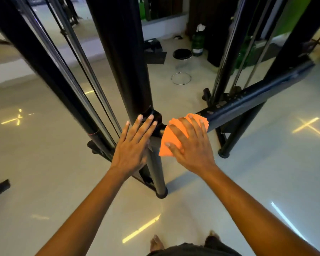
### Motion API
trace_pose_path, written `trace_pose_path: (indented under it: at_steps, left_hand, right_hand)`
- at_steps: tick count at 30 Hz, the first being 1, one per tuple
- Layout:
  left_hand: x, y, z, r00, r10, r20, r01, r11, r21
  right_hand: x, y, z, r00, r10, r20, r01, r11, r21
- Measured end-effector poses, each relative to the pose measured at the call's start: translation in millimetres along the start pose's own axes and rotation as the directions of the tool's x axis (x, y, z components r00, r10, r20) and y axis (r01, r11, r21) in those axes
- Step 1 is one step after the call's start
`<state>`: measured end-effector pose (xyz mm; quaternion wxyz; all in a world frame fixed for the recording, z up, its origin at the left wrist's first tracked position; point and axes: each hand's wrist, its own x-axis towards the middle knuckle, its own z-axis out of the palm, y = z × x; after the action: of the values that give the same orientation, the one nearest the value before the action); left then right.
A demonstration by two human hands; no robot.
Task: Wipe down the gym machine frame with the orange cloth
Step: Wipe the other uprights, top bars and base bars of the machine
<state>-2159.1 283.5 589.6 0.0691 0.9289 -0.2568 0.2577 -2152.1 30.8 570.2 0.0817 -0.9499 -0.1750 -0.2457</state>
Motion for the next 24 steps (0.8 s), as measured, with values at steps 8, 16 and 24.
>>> trace_pose_path:
  at_steps: [8, 16, 24]
  left_hand:
    - [6.5, -12.0, 12.3, 0.999, 0.047, -0.027, -0.049, 0.996, -0.081]
    - [7.2, 0.8, 14.0, 1.0, 0.003, -0.025, -0.006, 0.992, -0.124]
    - [23.5, 41.9, 24.1, 1.0, 0.006, -0.004, -0.006, 0.997, -0.072]
  right_hand:
    - [8.8, -92.9, 27.8, 0.909, 0.405, -0.101, -0.403, 0.914, 0.041]
    - [-27.2, 39.8, 10.6, 0.974, 0.226, -0.003, -0.225, 0.971, 0.083]
    - [-8.0, 25.7, 7.6, 0.995, 0.099, 0.02, -0.101, 0.987, 0.126]
